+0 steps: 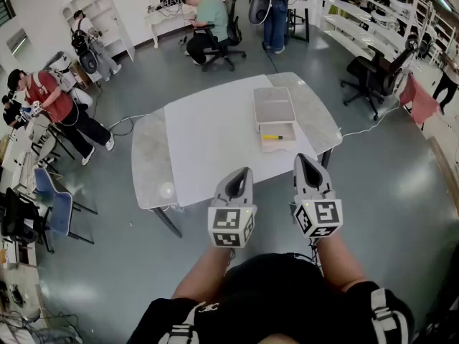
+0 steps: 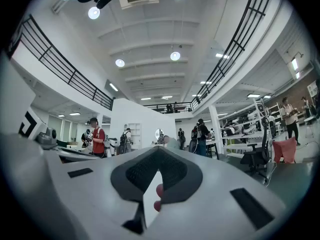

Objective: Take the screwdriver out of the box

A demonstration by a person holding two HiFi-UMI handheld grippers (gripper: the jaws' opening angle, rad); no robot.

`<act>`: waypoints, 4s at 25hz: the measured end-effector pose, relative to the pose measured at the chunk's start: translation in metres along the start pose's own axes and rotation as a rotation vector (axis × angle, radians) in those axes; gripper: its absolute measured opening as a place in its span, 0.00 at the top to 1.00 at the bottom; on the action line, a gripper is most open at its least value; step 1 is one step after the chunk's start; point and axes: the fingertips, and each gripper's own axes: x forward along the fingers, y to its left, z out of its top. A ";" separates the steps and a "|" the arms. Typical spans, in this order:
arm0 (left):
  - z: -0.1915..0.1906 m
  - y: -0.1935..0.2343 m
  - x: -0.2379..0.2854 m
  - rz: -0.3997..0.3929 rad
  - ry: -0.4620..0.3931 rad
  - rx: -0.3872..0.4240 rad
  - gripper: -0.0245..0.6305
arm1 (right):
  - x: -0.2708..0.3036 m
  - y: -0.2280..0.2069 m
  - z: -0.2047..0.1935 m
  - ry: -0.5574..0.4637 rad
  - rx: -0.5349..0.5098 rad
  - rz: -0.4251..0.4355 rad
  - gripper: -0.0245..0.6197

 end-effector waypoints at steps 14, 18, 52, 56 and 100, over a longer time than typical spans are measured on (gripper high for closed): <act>-0.003 -0.029 -0.006 -0.009 0.018 0.003 0.94 | -0.026 -0.005 0.012 -0.039 0.006 0.021 0.94; -0.002 -0.026 -0.012 -0.014 0.001 0.006 0.94 | -0.029 0.010 0.015 -0.066 -0.058 0.029 0.94; -0.007 0.072 0.080 0.047 -0.017 0.025 0.94 | 0.105 -0.022 -0.040 -0.008 -0.044 0.018 0.94; 0.010 0.079 0.127 0.067 -0.015 0.041 0.94 | 0.151 -0.048 -0.038 0.006 -0.048 0.055 0.94; 0.028 0.167 0.309 0.129 0.064 -0.018 0.94 | 0.325 -0.090 -0.174 0.543 -0.453 0.593 0.94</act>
